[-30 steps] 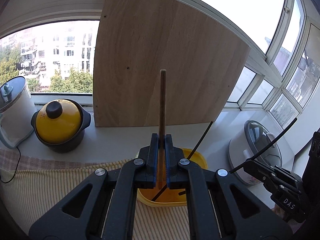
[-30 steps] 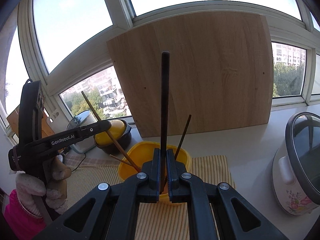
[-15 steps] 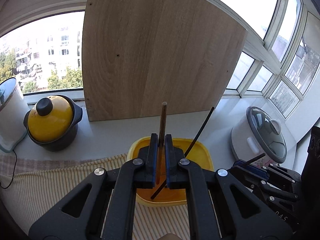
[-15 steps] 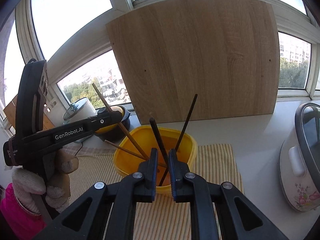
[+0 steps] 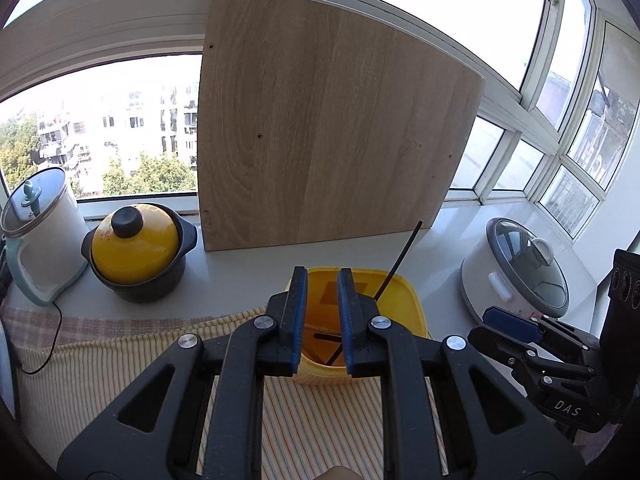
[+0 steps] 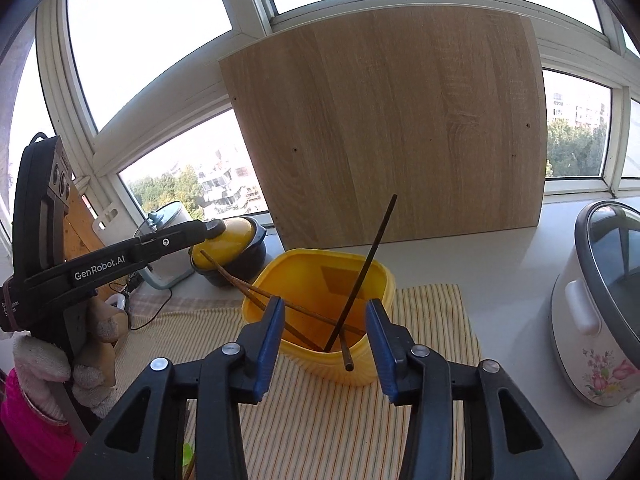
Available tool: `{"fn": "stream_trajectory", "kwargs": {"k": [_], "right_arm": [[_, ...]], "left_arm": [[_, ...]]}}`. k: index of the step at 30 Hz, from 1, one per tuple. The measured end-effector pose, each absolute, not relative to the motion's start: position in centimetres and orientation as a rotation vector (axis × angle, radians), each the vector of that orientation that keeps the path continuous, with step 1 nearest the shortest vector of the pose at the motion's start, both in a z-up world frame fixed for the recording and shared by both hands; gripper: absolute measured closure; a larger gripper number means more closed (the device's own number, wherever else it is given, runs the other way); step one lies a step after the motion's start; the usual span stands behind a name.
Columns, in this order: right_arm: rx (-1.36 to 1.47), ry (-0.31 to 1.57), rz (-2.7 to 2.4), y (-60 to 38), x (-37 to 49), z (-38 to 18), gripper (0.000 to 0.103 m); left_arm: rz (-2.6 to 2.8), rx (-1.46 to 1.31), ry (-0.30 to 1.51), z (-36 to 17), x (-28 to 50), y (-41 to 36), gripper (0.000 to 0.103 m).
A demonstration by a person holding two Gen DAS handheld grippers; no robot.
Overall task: Organize utensils
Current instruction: 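Open both tools to drop the chopsticks into the yellow container, then move both open tools back over the utensils on the cloth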
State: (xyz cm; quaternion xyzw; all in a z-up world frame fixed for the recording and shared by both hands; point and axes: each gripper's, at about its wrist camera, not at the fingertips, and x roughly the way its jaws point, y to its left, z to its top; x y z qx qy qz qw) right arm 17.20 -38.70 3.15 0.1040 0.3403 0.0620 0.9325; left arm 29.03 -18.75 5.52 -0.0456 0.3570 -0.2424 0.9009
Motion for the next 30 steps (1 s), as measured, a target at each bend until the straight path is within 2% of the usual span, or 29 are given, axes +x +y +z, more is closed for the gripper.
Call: {"fn": "stream_trajectory", "kwargs": {"k": [6, 11, 16, 20, 30], "right_arm": [[0.193, 0.674, 0.155, -37.5, 14.9, 4.5, 0.049], [0.159, 0.672, 0.198, -35.9, 13.3, 4.7, 0.036], [0.167, 0.702, 0.232, -34.3, 12.4, 3.7, 0.035], [0.147, 0.719, 0.247, -32.9, 11.8, 2.3, 0.021], [0.236, 0.884, 0.348, -30.0, 11.7, -2.3, 0.021]], "left_arm": [[-0.474, -0.087, 0.699, 6.5, 26.2, -15.1, 0.090], [-0.426, -0.108, 0.729, 6.1, 24.4, -10.8, 0.090], [-0.375, -0.121, 0.776, 4.6, 22.6, -7.1, 0.090], [-0.340, -0.132, 0.821, 3.1, 21.0, -4.6, 0.090], [-0.304, -0.166, 0.974, -2.9, 17.2, -1.1, 0.090]]}}
